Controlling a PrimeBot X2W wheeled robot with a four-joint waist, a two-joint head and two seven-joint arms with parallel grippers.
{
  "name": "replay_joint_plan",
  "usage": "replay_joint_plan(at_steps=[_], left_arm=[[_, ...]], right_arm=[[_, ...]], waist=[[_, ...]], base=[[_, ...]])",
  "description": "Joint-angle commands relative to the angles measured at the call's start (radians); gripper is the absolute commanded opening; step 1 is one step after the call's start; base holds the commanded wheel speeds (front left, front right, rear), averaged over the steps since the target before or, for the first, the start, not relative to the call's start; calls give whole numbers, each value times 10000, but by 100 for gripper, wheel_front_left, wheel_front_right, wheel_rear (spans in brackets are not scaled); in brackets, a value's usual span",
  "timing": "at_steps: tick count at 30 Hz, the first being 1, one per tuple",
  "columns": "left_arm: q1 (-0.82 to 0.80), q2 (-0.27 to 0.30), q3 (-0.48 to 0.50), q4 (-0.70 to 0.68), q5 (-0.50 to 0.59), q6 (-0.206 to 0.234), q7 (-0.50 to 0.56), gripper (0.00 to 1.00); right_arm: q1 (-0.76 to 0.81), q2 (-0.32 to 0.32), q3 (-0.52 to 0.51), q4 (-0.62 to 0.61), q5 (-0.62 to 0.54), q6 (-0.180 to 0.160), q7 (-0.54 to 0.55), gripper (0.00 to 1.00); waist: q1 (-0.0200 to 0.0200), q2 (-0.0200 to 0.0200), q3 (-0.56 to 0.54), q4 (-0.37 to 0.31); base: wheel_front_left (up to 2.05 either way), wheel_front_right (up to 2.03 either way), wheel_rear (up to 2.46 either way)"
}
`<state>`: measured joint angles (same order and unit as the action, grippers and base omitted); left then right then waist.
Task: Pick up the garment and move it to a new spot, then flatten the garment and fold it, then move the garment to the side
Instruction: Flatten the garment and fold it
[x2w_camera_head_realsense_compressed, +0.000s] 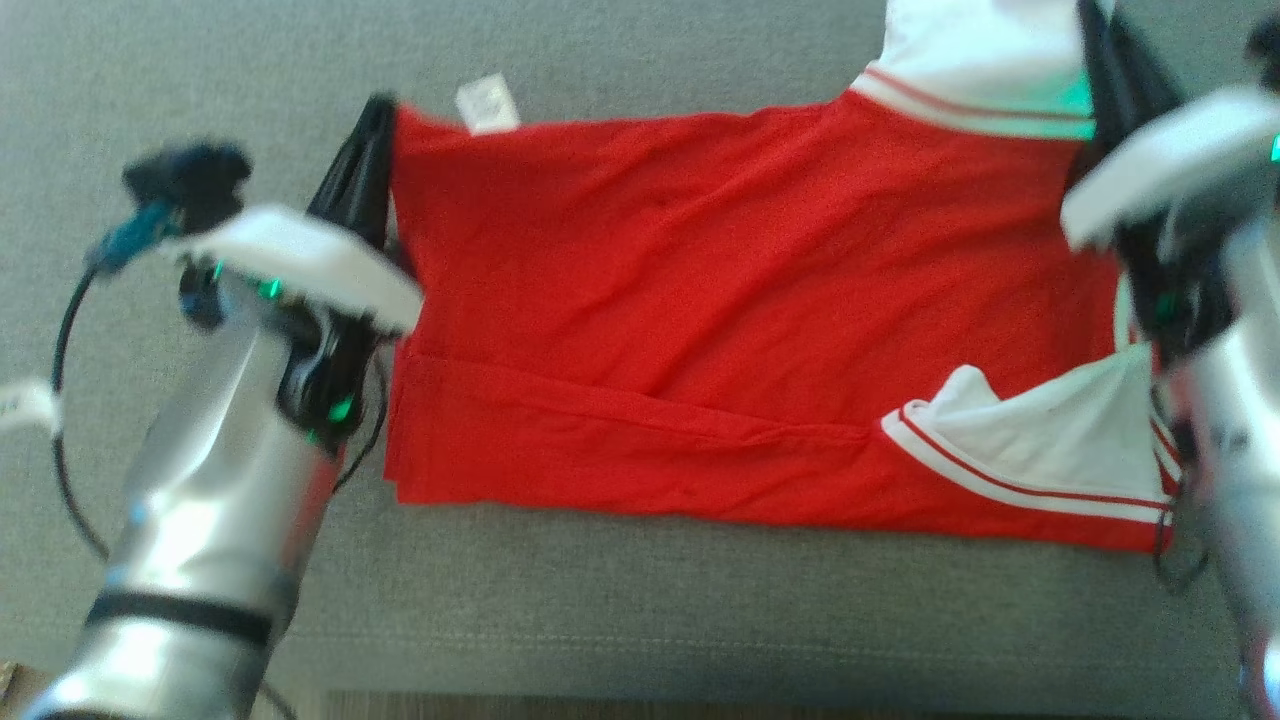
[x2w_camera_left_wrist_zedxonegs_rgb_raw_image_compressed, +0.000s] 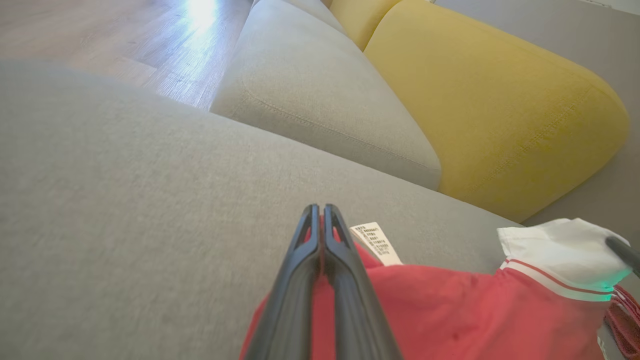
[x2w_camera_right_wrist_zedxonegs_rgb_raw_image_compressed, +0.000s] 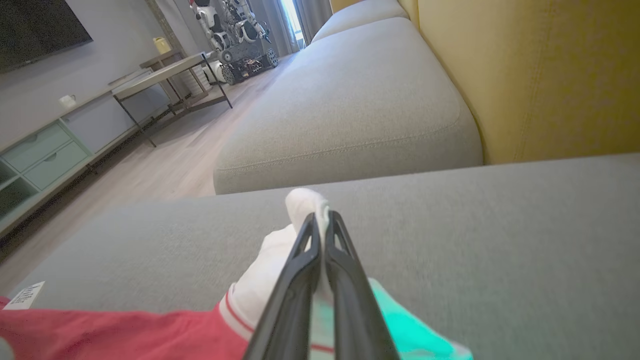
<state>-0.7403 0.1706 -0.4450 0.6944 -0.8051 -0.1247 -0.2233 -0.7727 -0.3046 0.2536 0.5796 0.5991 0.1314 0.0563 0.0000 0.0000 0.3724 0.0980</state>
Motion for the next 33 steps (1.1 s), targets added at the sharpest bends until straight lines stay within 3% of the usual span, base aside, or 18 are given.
replay_joint_plan(at_steps=[1,10,16,17,18,19,20,21,22,27,33], left_arm=[[196,542,414,-527,-118,-38,-111,0],[2949,1227,1132,-2991,-926,808,69,0],[4263,1442,1292,-3977,-1347,1316,524,0],[4398,1469,1283,-4024,-1373,1369,587,0],[4503,1499,1252,-4053,-1368,1402,637,0],[4574,1519,1216,-4072,-1353,1404,658,0],[4637,1514,1151,-4055,-1376,1361,734,7],[4669,1537,1110,-4007,-1320,1395,740,45],[4674,1581,1076,-3951,-1178,1477,663,100],[4737,1644,949,-3792,-605,1805,249,100],[4946,1636,1210,-4246,826,2483,-347,100]], right_arm=[[620,-118,10,-693,182,-7,-119,0],[4484,270,-878,-3843,1110,-7,-137,0],[6237,961,-1403,-4983,1069,-7,-130,0],[6449,1091,-1468,-5079,1088,-7,-105,6],[6641,1152,-1499,-5123,1006,-7,-46,40],[6819,1245,-1535,-5137,987,-7,28,92],[6977,1355,-1576,-5147,1000,-7,83,100],[7125,1404,-1586,-5166,921,-7,108,100],[7263,1446,-1599,-5182,810,-7,106,100],[7709,1649,-1565,-5486,465,-7,-148,100],[7848,1840,-1971,-6342,-822,-7,-1048,100]], waist=[[0,0,-217,-182],[0,0,-657,-664],[0,0,-693,-815],[0,0,-694,-833],[0,0,-696,-849],[0,0,-698,-860],[0,0,-713,-864],[0,0,-729,-862],[0,0,-742,-867],[0,0,-885,-910],[0,0,-1217,-1038]], base=[[0,0,0],[0,0,0],[0,0,0],[0,0,0],[0,0,0],[0,0,0],[0,0,0],[0,0,0],[0,0,0],[0,0,0],[0,0,0]])
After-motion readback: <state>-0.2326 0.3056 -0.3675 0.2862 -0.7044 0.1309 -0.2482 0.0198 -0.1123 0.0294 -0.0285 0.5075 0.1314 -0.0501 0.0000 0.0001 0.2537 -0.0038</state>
